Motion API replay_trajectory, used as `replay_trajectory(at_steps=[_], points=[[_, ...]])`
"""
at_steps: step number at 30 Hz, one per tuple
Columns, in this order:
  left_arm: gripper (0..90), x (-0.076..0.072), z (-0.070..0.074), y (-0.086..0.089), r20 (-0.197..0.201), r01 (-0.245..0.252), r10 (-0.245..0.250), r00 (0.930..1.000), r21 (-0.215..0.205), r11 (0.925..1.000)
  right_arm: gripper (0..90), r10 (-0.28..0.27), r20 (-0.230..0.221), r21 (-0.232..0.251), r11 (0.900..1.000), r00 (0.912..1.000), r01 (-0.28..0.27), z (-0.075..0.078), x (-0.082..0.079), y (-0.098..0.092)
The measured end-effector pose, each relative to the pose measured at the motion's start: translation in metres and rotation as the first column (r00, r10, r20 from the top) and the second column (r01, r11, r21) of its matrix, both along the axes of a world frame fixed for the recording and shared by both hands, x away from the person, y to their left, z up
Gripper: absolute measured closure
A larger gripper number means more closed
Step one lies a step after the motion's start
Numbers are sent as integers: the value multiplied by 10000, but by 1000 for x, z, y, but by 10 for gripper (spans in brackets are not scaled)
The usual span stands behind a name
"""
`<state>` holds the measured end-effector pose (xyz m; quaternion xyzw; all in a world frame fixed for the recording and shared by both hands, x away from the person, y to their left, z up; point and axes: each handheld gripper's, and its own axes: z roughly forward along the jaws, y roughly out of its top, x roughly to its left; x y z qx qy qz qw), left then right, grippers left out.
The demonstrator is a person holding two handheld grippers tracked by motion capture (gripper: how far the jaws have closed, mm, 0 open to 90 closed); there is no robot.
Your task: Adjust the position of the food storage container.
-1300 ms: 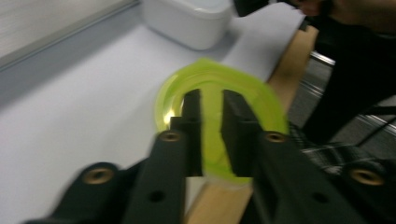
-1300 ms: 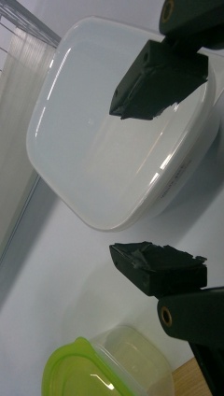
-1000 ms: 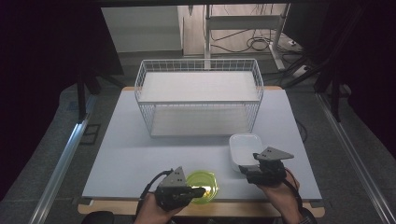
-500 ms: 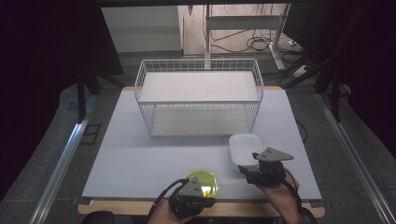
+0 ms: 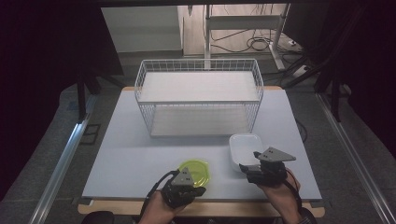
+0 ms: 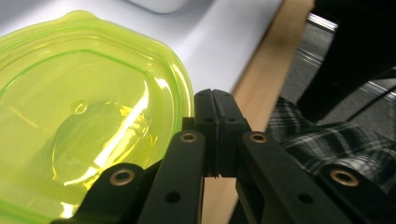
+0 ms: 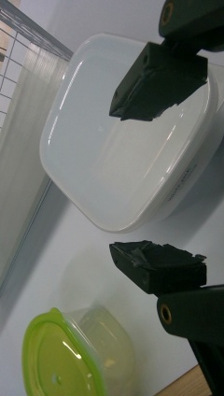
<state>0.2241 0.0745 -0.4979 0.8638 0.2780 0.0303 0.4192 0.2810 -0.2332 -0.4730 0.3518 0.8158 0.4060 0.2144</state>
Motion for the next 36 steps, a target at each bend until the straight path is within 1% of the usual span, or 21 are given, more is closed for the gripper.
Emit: replay_trajectory(at_steps=[5,6,8,10,11,12,13,15,18,20,21,22,23,25,29,30,31,33,34,35,36], points=[[895,10,0,13,-100,-361,360,9993,-32,9993,293,-26,-73,50,10000,10000,26,0,0,0],[895,10,0,13,-100,-361,360,9993,-32,9993,293,-26,-73,50,10000,10000,26,0,0,0],[895,14,0,15,-363,-326,321,9988,-133,9994,298,-43,-53,81,10000,10000,43,0,0,0],[895,14,2,14,-384,-251,245,9990,-146,9996,300,-61,-31,105,9999,10000,61,1,-1,0],[894,16,7,12,-261,-127,123,9996,-134,9998,302,-110,51,192,9998,9999,109,1,-1,0],[893,16,7,12,-261,-127,123,9996,-134,9998,302,-110,51,192,9998,9999,109,1,-1,0],[889,19,12,11,-5,-89,89,10000,-5,10000,302,-169,65,276,9995,9998,167,1,-2,0],[889,21,14,10,75,-168,168,9998,-5,9999,302,-177,70,284,9994,9998,175,1,-2,1],[893,39,19,4,137,-271,271,9995,-9,9996,301,-91,10,183,9998,10000,91,-1,-2,4],[894,46,20,-2,101,-270,271,9996,-87,9996,301,-81,3,148,9999,10000,81,-1,-3,5],[894,51,21,-7,121,-256,256,9996,7,9997,301,-78,16,134,9999,10000,78,-1,-3,5],[894,51,21,-7,121,-256,256,9996,7,9997,301,-78,16,134,9999,10000,78,-1,-3,5],[894,57,22,-13,172,-258,256,9995,145,9996,301,-114,28,161,9998,9999,113,-1,-3,4],[894,59,22,-17,161,-245,242,9996,175,9995,301,-135,41,186,9997,9999,135,-1,-3,3],[894,63,20,-29,218,-286,271,9994,703,9971,301,-149,67,226,9996,9999,147,0,-3,2],[894,63,20,-29,218,-286,271,9994,703,9971,301,-149,67,226,9996,9999,147,0,-3,2],[894,63,18,-32,153,-316,303,9994,954,9949,301,-133,78,208,9997,9999,131,0,-3,3],[895,63,16,-31,132,-322,311,9994,960,9949,301,-128,79,197,9997,9999,126,0,-3,3],[895,64,16,-30,26,-358,357,9994,852,9957,301,-127,86,178,9998,9999,125,0,-3,3],[896,63,16,-29,86,-412,406,9991,988,9943,301,-132,105,169,9998,9999,130,0,-3,3],[896,63,16,-29,86,-412,406,9991,988,9943,301,-135,111,166,9998,9998,133,0,-3,3]])
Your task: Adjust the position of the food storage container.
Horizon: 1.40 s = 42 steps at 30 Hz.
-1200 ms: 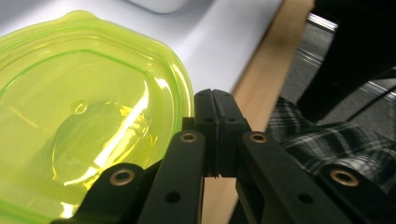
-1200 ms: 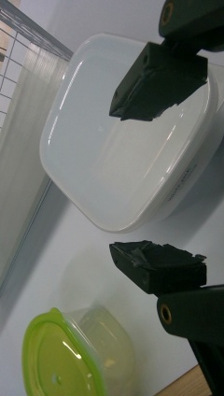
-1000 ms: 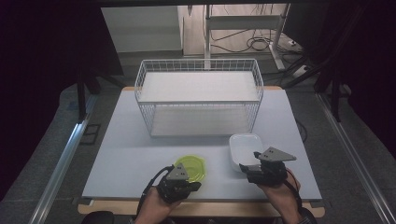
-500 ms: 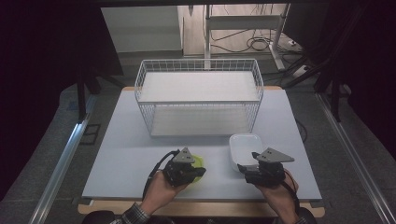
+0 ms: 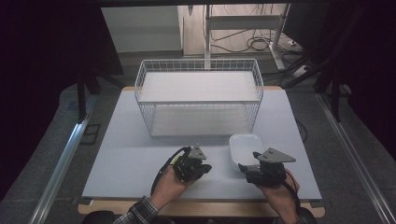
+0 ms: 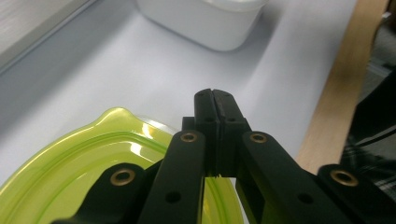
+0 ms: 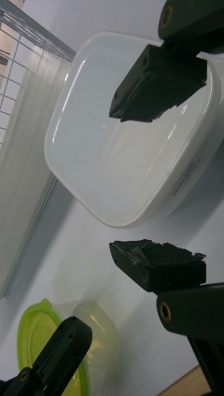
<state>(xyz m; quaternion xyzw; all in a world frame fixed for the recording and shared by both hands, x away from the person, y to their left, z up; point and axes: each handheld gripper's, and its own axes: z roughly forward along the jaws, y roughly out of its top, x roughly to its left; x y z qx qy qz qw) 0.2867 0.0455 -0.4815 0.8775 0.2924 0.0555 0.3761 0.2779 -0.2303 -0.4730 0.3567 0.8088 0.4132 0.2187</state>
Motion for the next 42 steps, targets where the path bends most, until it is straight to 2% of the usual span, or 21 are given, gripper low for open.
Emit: replay_trajectory(at_steps=[1,4,8,16,26,27,29,34,42], points=[[896,-2,1,2,117,-57,54,9999,220,9997,301,-5,-6,-5,10000,10000,5,0,0,0],[896,-1,0,9,2,-89,89,10000,166,9998,301,-8,-27,-9,10000,10000,8,0,0,0],[896,0,-4,22,-137,-312,319,9994,484,9983,301,6,-17,-46,10000,10000,-6,0,0,0],[895,1,-8,42,-195,-754,769,9968,711,9946,301,-4,-29,-66,10000,10000,4,-1,0,0],[896,2,-12,62,-47,-1452,1466,9892,1080,9835,301,10,-26,-76,10000,10000,-10,0,0,-1],[896,2,-12,64,-14,-1508,1518,9884,1046,9830,301,12,-29,-80,10000,10000,-12,0,0,-1],[895,-1,-11,72,-73,-1570,1578,9874,662,9854,301,20,-17,-82,10000,10000,-20,0,0,-1],[895,-14,-10,85,-215,-1665,1672,9857,299,9856,301,3,-19,-73,10000,10000,-4,0,0,-2],[894,-30,-7,90,-268,-1681,1677,9855,-111,9857,299,40,-37,-125,9999,10000,-40,-1,0,0]])
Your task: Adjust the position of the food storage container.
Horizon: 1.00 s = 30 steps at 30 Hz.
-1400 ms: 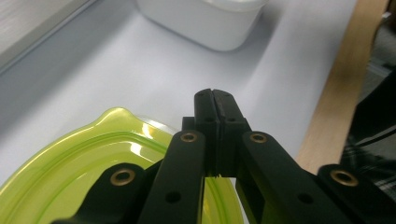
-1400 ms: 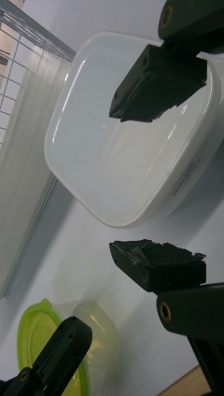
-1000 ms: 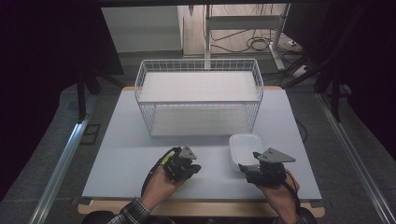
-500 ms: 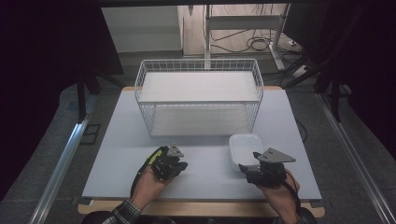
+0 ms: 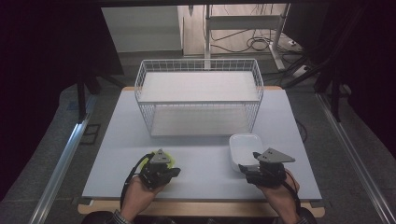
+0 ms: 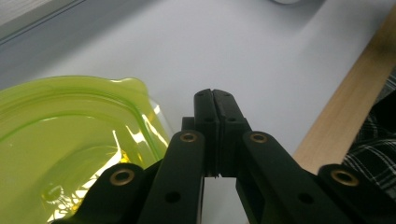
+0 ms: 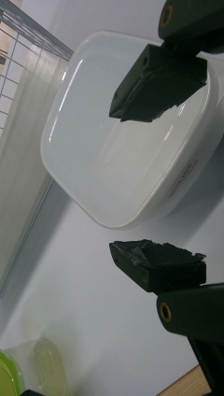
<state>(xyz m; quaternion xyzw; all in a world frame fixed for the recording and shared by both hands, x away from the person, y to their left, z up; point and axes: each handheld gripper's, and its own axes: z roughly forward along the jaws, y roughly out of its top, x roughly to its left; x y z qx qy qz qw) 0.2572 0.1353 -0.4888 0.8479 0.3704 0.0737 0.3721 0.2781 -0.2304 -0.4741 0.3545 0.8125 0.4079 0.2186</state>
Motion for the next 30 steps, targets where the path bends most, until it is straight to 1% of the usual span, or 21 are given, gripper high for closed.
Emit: replay_trajectory(at_steps=[2,3,4,8,9,12,14,15,16,17,18,21,22,25,26,30], points=[[894,-2,1,0,68,-37,37,10000,40,10000,299,2,-7,-7,10000,10000,-2,0,0,0],[894,-3,2,2,192,-169,165,9997,202,9997,299,2,22,-1,10000,10000,-2,0,0,0],[894,-4,2,3,218,-289,282,9994,307,9991,299,6,31,5,10000,10000,-6,0,0,0],[895,-2,0,7,160,-397,392,9991,315,9987,299,6,4,-11,10000,10000,-6,0,0,0],[895,-1,-1,7,215,-493,484,9986,428,9979,299,6,3,-21,10000,10000,-6,0,0,0],[895,2,-2,10,208,-654,646,9977,403,9970,298,31,31,-37,10000,10000,-31,0,0,0],[895,5,-3,14,265,-852,843,9961,375,9957,298,17,20,-29,10000,10000,-17,0,0,0],[895,8,-3,18,313,-1023,1013,9944,344,9942,298,11,10,-23,10000,10000,-11,0,0,0],[894,8,-3,18,313,-1023,1013,9944,344,9942,298,11,10,-23,10000,10000,-11,0,0,0],[894,13,-3,23,357,-1210,1199,9921,306,9922,298,14,7,-22,10000,10000,-14,0,0,0],[894,13,-3,23,357,-1210,1199,9921,306,9922,298,14,7,-22,10000,10000,-14,0,0,0],[894,22,-7,32,350,-1560,1550,9873,268,9874,299,39,9,-60,10000,10000,-39,-1,0,1],[894,22,-7,32,350,-1560,1550,9873,268,9874,299,39,9,-60,10000,10000,-39,-1,0,1],[894,28,-8,42,398,-1931,1919,9806,273,9808,309,16,0,-14,10000,10000,-16,-1,0,1],[895,28,-8,42,398,-1931,1919,9806,273,9808,309,16,0,-14,10000,10000,-16,-1,0,1],[894,34,-8,51,413,-2228,2216,9743,273,9745,320,11,12,72,10000,10000,-12,0,0,0]])
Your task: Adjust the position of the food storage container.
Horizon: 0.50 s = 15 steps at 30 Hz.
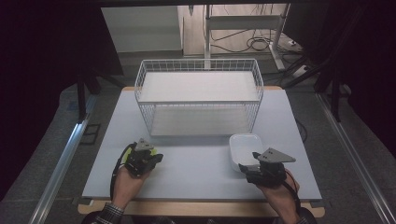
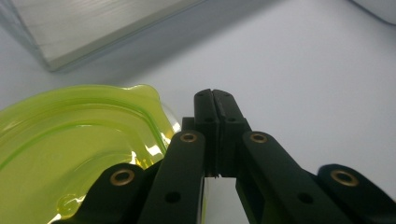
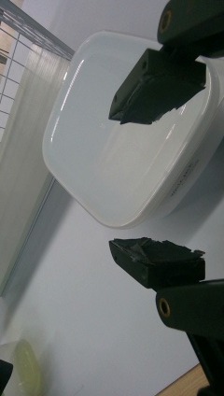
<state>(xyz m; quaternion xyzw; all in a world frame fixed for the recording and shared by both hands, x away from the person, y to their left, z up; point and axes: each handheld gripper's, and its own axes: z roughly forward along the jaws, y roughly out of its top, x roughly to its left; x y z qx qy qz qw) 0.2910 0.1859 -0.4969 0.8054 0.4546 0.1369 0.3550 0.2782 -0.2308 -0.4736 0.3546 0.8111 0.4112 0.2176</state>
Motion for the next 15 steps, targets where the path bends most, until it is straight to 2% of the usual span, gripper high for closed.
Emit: replay_trajectory(at_steps=[5,7,10,12,13,14,15], points=[[894,3,0,11,-34,-348,348,9994,65,9994,325,16,-42,-25,10000,10000,-16,-1,0,0],[893,3,1,14,-18,-408,408,9992,-30,9992,326,-7,-69,-10,10000,10000,7,-1,0,0],[886,0,4,13,79,-302,304,9995,-169,9994,332,-59,-73,9,10000,10000,59,-1,1,-1],[871,-3,6,9,179,-82,89,9998,-386,9992,380,-188,-103,10,9998,9998,188,0,2,-3],[857,-6,7,3,374,255,-236,9990,-512,9984,411,-259,-122,21,9997,9996,259,1,3,-4],[844,-6,7,3,374,255,-236,9990,-512,9984,411,-259,-122,21,9997,9996,259,1,3,-4],[832,-8,7,0,420,437,-416,9983,-525,9977,487,-349,-216,82,9993,9992,351,3,4,-9]])
